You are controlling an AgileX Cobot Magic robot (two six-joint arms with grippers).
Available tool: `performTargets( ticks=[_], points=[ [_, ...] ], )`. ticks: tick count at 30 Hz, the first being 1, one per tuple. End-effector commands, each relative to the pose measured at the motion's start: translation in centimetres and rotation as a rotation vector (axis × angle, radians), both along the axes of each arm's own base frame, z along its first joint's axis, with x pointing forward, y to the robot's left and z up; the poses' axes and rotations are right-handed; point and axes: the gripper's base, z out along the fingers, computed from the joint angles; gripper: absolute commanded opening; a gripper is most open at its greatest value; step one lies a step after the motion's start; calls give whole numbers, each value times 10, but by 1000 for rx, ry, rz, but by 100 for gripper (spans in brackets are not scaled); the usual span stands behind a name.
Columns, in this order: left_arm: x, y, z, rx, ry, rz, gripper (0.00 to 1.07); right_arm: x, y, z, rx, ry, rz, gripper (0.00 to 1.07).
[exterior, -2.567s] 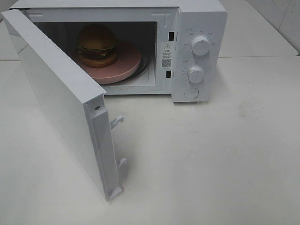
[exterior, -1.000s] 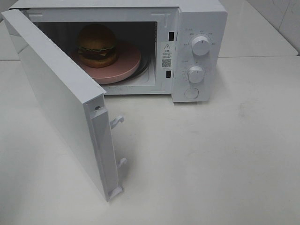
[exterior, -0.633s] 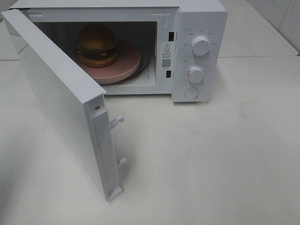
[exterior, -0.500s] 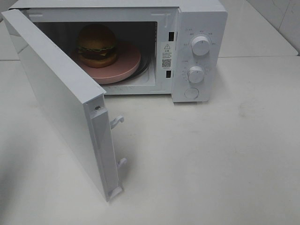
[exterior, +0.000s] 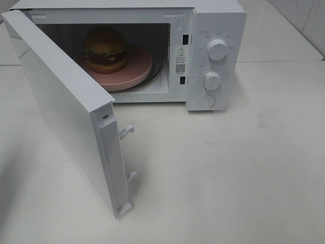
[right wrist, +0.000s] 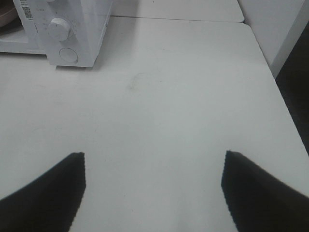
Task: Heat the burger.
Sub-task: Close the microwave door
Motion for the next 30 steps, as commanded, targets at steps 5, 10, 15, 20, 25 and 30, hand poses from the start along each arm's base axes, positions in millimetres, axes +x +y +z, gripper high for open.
performTargets(
  ticks=[5,10,15,20,25,30],
  points=[
    [-9,0,-30,-6,-154,52,0,-5,-1,0,-12,-40,-5,76],
    [-7,-6,-41,39,-164,5,0,-5,-1,0,-12,-40,-5,76],
    [0,-8,-51,68,-114,-20,0,-5,-1,0,-12,-40,-5,76],
    [10,-17,-54,77,-166,-94,0,-5,-1,0,-12,-40,-5,76],
    [21,-29,-58,26,-234,-184,0,-5,-1,0,-12,-40,-5,76],
    [27,-35,-68,5,-210,-237,0,-5,-1,0,-12,-40,-5,76]
  ],
)
